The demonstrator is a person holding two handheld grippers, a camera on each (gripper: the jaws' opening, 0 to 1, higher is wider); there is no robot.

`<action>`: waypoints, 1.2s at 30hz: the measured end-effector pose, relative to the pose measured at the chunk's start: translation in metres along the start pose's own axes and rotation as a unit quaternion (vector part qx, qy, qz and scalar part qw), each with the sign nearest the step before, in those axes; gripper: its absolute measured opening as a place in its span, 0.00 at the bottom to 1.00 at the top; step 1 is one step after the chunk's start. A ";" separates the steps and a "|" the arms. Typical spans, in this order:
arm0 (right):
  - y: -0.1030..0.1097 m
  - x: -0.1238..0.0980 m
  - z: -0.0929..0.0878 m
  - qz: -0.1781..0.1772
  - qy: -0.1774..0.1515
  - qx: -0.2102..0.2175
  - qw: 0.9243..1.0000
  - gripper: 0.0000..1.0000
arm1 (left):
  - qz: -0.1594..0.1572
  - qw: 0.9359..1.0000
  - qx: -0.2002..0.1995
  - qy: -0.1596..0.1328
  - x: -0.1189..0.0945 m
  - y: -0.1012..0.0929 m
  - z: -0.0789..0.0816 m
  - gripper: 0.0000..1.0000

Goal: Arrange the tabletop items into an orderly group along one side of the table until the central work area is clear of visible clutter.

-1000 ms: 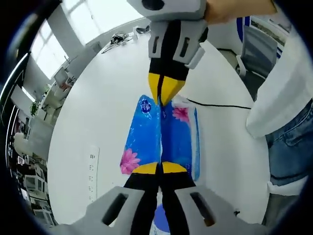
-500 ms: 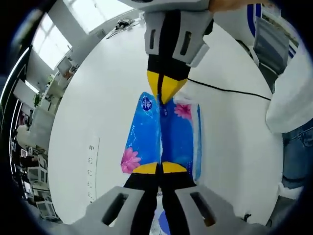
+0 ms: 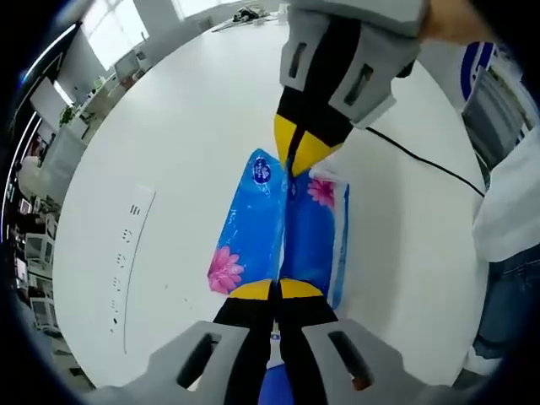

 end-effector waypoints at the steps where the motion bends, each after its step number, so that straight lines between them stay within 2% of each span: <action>1: 0.000 0.002 -0.001 0.002 0.001 0.002 1.000 0.00 | 0.003 1.000 0.003 0.001 0.002 0.001 -0.002 0.00; 5: -0.001 0.007 -0.006 0.008 0.007 -0.006 1.000 0.00 | 0.007 1.000 0.002 -0.005 0.008 0.003 -0.005 0.00; 17: -0.005 0.013 -0.010 0.008 -0.002 0.018 1.000 0.00 | 0.009 1.000 -0.006 -0.007 0.017 0.005 -0.008 0.00; 20: -0.008 0.013 -0.010 0.001 -0.004 0.039 0.999 0.03 | 0.008 1.000 -0.011 -0.009 0.016 0.004 -0.008 0.00; 22: -0.006 0.012 -0.010 0.000 -0.004 0.035 0.999 0.05 | 0.009 1.000 -0.016 -0.010 0.016 0.004 -0.008 0.01; 25: -0.005 0.011 -0.012 -0.011 0.000 0.024 1.000 0.15 | 0.005 1.000 -0.024 -0.019 0.014 0.002 -0.006 0.10; 29: -0.001 0.011 -0.016 -0.007 -0.006 0.064 0.998 0.31 | 0.015 0.999 -0.023 -0.030 0.010 0.001 -0.007 0.27; 32: 0.000 0.006 -0.014 -0.012 -0.020 0.072 0.997 0.40 | 0.028 0.997 -0.026 -0.060 0.004 0.005 -0.001 0.41; 36: 0.002 0.000 -0.007 -0.017 -0.034 0.067 0.997 0.49 | 0.041 0.995 -0.027 -0.085 -0.006 0.008 0.004 0.56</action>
Point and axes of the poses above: the point that each gripper's makers call its tool centre point, and the gripper's own axes: x roughly forward along the fingers, y roughly to its left, z roughly out of its top, the point moved 1 cm from there along -x, roughly backward along the fingers, and after that the axes turned 8 degrees about -x, right-handed, at the moved point
